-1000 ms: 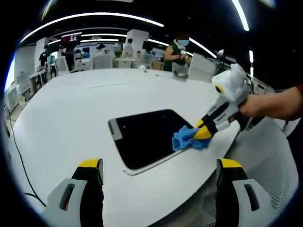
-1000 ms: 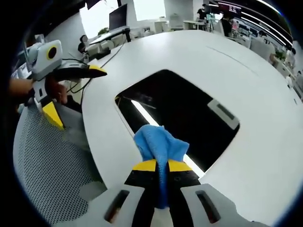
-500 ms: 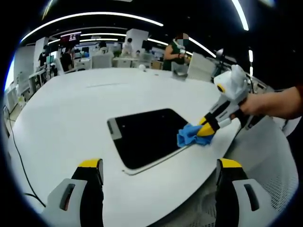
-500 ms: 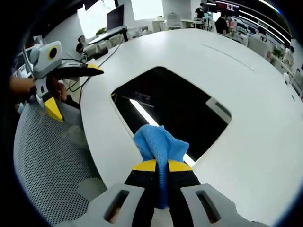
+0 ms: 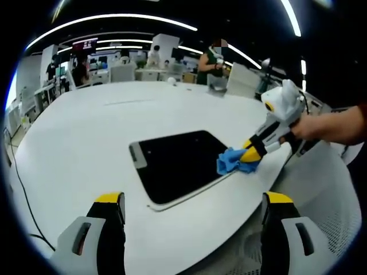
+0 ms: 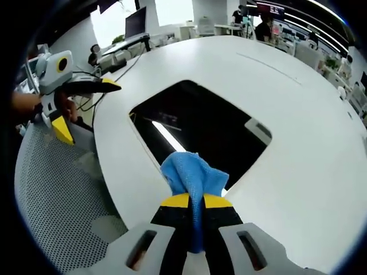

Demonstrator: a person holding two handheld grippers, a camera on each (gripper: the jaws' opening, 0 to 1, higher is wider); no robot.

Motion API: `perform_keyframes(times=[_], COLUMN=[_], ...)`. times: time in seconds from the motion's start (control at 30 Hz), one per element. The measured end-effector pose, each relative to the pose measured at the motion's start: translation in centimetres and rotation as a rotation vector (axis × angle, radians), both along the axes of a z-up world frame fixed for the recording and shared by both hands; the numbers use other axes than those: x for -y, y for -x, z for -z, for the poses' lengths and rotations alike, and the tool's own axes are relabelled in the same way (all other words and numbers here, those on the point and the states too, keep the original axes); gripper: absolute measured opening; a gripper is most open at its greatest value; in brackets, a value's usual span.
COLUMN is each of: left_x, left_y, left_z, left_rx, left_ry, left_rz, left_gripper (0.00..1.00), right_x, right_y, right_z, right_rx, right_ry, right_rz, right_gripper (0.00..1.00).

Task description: Wipe the mirror surface with the cleaning cloth until all visible marks leave the cleaned area.

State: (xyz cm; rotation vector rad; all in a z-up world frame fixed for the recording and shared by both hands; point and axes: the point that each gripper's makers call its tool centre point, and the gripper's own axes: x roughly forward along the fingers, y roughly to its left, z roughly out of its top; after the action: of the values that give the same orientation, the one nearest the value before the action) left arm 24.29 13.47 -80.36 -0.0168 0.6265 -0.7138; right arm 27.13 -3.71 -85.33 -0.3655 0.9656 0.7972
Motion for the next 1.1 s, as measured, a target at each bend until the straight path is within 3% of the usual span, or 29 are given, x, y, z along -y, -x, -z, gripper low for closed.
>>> perform_keyframes(times=[0.43,1.1], left_x=[0.0,-0.1], left_y=[0.1,0.0], left_z=[0.0,0.0], left_rx=[-0.004,-0.006], left_ry=[0.004,0.007], left_rz=[0.003,-0.005], left_gripper=[1.0,1.0], right_x=[0.0,0.0], right_y=[-1.1,-3.5], right_z=[0.0,0.0], right_rx=[0.019,0.016], right_ry=[0.022,0.015], right_rz=[0.061,0.087], right_gripper=[0.01,0.01])
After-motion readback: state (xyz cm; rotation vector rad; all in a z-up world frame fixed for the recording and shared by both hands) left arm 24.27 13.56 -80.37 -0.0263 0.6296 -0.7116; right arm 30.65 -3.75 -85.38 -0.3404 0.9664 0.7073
